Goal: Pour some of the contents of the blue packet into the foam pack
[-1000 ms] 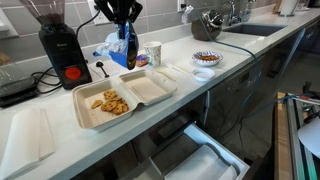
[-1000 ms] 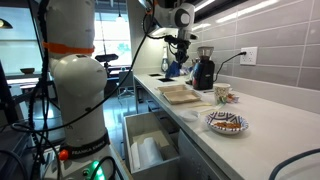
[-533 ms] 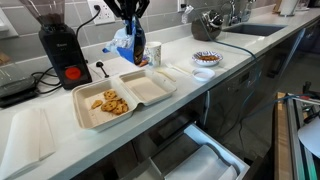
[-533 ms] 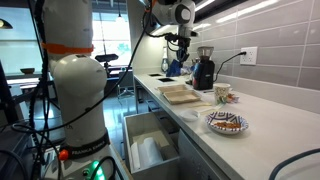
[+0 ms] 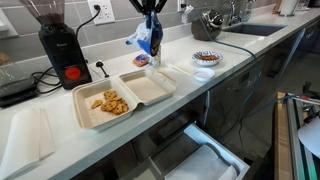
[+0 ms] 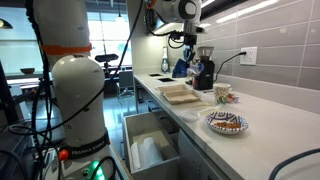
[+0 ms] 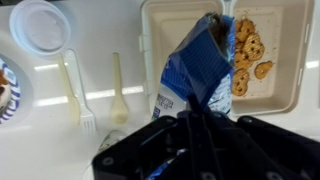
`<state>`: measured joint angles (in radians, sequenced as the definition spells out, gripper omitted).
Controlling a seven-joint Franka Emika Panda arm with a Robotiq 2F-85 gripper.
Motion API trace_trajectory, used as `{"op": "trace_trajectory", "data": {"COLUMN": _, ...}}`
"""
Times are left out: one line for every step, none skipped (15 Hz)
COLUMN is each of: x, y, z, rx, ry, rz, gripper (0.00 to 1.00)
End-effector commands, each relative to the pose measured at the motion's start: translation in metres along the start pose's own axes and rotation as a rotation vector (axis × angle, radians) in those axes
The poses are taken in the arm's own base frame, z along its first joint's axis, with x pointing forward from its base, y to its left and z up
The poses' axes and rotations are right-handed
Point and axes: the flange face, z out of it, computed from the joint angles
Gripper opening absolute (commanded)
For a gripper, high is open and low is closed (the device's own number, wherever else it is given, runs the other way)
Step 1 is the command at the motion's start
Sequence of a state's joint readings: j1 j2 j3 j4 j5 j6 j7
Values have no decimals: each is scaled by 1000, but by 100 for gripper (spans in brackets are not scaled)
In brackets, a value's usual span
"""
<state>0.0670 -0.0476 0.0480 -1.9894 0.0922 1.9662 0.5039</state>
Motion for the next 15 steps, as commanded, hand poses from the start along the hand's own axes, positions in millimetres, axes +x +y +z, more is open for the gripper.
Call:
{"op": "trace_trajectory", "data": {"x": -15, "y": 48, "z": -12, "rx": -55, "ry": 42, "rz": 78, "gripper": 0}}
{"op": "trace_trajectory", "data": {"x": -16, "y": 60, "z": -17, "rx": -69, "ry": 53, "rz": 80, "gripper": 0}}
{"op": "trace_trajectory", "data": {"x": -17, "y": 70, "z": -21, "rx": -87, "ry": 65, "rz": 86, "gripper": 0}}
{"op": "trace_trajectory", "data": {"x": -18, "y": 81, "z": -24, "rx": -98, "ry": 74, "rz": 84, "gripper": 0}}
{"op": "trace_trajectory", "data": {"x": -19, "y": 90, "z": -26, "rx": -104, "ry": 69, "rz": 78, "gripper": 0}}
{"op": "trace_trajectory", "data": {"x": -20, "y": 98, "z": -28, "rx": -114, "ry": 65, "rz": 84, "gripper": 0}}
{"op": "trace_trajectory", "data": {"x": -19, "y": 107, "z": -27, "rx": -120, "ry": 56, "rz": 81, "gripper": 0}}
{"op": "trace_trajectory", "data": {"x": -18, "y": 115, "z": -29, "rx": -124, "ry": 56, "rz": 81, "gripper": 0}}
{"op": "trace_trajectory", "data": {"x": -16, "y": 126, "z": -28, "rx": -129, "ry": 46, "rz": 107, "gripper": 0}}
{"op": "trace_trajectory", "data": {"x": -10, "y": 108, "z": -30, "rx": -104, "ry": 61, "rz": 100, "gripper": 1}}
{"op": "trace_trajectory", "data": {"x": -9, "y": 116, "z": -30, "rx": -107, "ry": 56, "rz": 110, "gripper": 1}}
{"op": "trace_trajectory", "data": {"x": -8, "y": 121, "z": -30, "rx": -108, "ry": 54, "rz": 116, "gripper": 1}}
{"op": "trace_trajectory", "data": {"x": -8, "y": 123, "z": -29, "rx": -110, "ry": 53, "rz": 118, "gripper": 1}}
{"op": "trace_trajectory", "data": {"x": -8, "y": 124, "z": -29, "rx": -110, "ry": 52, "rz": 119, "gripper": 1}}
{"op": "trace_trajectory", "data": {"x": -5, "y": 126, "z": -28, "rx": -112, "ry": 48, "rz": 127, "gripper": 0}}
